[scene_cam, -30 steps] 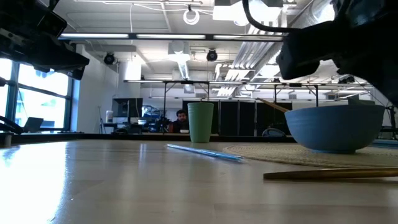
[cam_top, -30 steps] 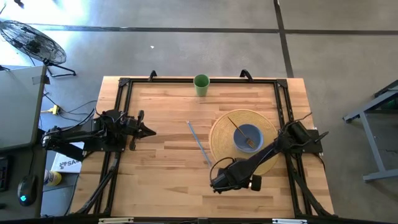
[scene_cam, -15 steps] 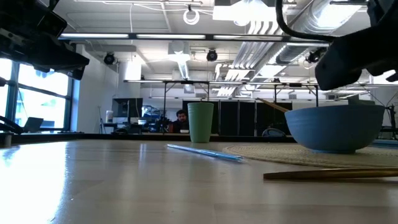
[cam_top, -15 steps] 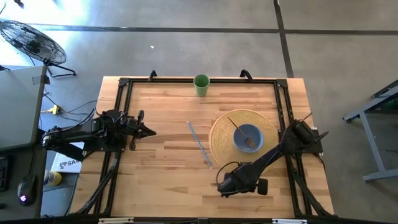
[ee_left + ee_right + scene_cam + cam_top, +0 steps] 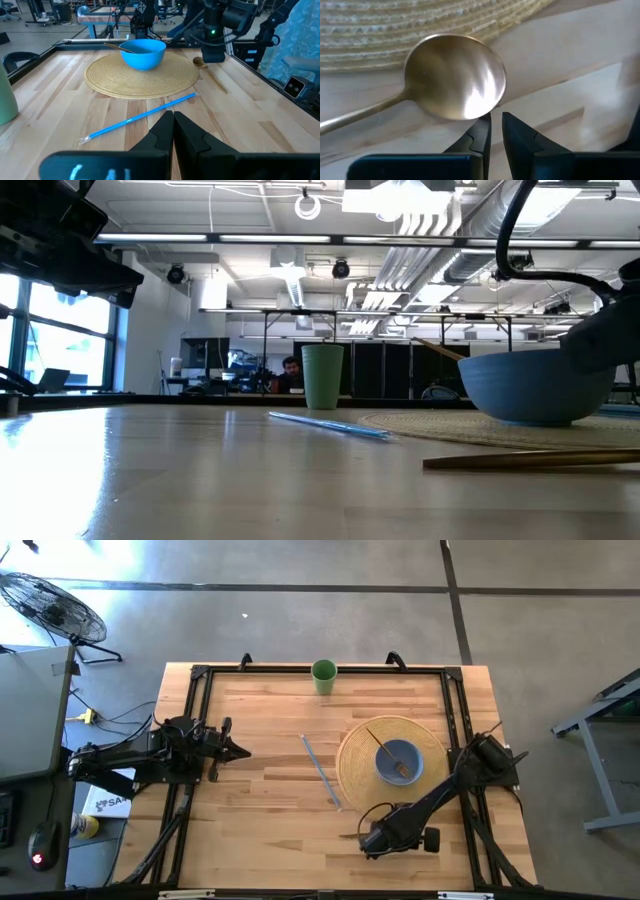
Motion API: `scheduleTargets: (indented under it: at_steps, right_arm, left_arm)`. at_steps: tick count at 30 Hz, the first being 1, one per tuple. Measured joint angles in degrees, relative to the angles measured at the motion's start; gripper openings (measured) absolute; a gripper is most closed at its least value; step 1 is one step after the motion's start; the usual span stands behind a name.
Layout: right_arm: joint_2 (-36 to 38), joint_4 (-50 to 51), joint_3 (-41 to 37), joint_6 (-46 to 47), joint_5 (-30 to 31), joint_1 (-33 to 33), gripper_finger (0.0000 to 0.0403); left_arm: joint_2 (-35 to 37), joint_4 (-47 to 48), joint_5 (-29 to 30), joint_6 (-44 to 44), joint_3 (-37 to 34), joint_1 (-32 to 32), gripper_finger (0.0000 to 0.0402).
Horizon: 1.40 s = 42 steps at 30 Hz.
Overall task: Pick & Place Utensil
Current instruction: Put the gold spoon into the blue bowl on the brown mat
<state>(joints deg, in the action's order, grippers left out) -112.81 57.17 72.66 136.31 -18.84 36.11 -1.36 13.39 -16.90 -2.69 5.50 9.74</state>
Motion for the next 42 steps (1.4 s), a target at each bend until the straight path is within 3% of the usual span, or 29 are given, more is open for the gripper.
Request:
scheduleTargets:
  at_steps: [42]
  right_arm:
    - [2.6,6.1,-0.4,-9.4,14.3,-6.5,0.0032]
  left_arm:
    - [0.0,0.0,0.0,0.0,0.0,0.0,0.001]
